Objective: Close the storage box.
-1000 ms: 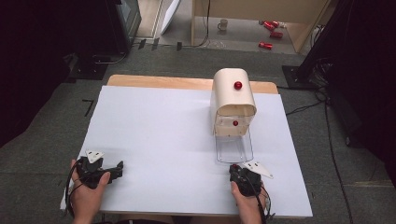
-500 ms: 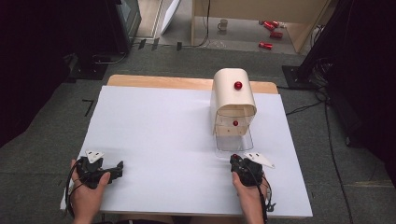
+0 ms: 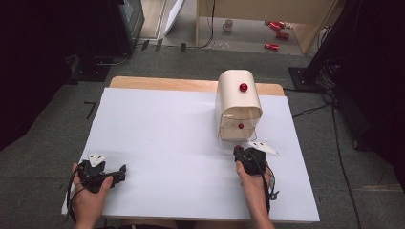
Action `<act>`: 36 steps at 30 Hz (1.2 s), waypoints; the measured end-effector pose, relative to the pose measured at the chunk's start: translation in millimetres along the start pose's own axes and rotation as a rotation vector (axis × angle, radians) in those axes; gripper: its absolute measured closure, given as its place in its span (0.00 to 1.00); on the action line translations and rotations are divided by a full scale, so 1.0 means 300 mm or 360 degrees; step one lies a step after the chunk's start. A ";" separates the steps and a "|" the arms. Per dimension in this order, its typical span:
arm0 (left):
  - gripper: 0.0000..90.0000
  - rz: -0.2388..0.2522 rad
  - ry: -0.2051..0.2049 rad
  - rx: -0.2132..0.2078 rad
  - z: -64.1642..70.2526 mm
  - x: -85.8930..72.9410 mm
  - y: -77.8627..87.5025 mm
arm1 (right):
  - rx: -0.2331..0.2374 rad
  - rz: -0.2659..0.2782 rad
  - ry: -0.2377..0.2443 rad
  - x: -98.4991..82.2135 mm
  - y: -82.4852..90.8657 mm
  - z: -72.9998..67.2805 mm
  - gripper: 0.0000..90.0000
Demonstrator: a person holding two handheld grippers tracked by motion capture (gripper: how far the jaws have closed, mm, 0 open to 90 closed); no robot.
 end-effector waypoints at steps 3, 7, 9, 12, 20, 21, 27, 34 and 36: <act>0.00 -0.0002 -0.0003 -0.0001 0.000 0.000 0.000 | -0.0002 0.0000 0.0001 0.021 -0.019 -0.001 0.84; 0.00 -0.0002 -0.0003 -0.0001 0.000 0.000 0.000 | -0.0003 0.0002 0.0003 0.037 -0.038 -0.001 0.84; 0.00 -0.0003 -0.0003 -0.0001 0.000 0.000 0.000 | -0.0004 -0.0001 -0.0011 0.040 -0.042 -0.002 0.84; 0.00 -0.0003 -0.0003 -0.0001 0.000 0.000 0.000 | -0.0009 -0.0004 -0.0008 0.048 -0.059 -0.004 0.84; 0.00 -0.0002 -0.0002 0.0000 0.000 0.000 0.000 | -0.0031 0.0002 -0.0015 0.055 -0.077 -0.018 0.84; 0.00 -0.0002 -0.0002 0.0000 0.000 0.000 0.000 | -0.0031 0.0002 -0.0015 0.055 -0.077 -0.018 0.84; 0.00 -0.0002 -0.0003 -0.0001 0.000 0.000 0.000 | -0.0043 0.0002 0.0001 0.047 -0.104 -0.026 0.84; 0.00 -0.0002 -0.0004 -0.0001 0.000 0.000 0.000 | -0.0009 -0.0004 0.0025 0.032 -0.120 -0.018 0.69; 0.00 -0.0002 -0.0002 -0.0001 0.000 0.000 0.001 | -0.0069 -0.0015 0.0074 0.027 -0.118 -0.012 0.39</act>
Point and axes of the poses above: each handheld gripper's, and its own axes: y roughly backward along the jaws, x roughly out of its top, z roughly to its right, the point moved 6 cm from there along -y, roughly forward along the jaws, and after that the axes turned 9 degrees about z, right-handed, at the moved point
